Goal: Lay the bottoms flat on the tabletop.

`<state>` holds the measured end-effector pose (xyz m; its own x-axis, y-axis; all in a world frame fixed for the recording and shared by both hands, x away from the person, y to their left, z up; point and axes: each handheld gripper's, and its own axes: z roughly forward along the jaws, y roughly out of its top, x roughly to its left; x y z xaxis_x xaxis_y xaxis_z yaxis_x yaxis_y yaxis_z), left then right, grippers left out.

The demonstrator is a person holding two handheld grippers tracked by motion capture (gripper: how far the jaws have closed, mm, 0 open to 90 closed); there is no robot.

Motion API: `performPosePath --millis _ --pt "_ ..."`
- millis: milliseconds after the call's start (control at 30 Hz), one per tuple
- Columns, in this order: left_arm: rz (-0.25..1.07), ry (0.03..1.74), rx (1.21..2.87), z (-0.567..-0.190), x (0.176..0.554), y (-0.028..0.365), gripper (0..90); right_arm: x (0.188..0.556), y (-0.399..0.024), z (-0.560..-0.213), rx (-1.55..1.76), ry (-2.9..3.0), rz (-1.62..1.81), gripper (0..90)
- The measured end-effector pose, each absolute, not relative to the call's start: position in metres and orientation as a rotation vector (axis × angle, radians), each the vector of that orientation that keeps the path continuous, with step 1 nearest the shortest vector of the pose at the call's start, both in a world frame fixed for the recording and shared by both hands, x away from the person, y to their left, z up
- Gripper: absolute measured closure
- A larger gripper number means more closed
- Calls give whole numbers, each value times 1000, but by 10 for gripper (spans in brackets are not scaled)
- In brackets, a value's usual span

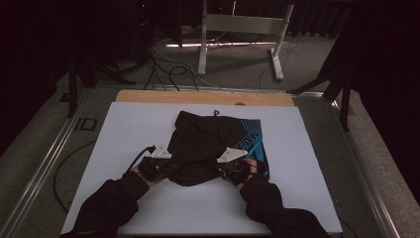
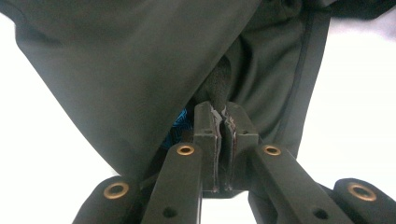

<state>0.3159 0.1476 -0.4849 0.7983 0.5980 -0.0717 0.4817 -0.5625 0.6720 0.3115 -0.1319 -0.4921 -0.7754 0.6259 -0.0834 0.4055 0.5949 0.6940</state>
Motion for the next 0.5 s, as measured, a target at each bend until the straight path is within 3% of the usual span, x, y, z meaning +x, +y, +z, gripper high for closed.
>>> performPosePath --millis 500 --pt "224 710 2190 -469 272 184 858 271 -149 -466 841 2505 1117 875"
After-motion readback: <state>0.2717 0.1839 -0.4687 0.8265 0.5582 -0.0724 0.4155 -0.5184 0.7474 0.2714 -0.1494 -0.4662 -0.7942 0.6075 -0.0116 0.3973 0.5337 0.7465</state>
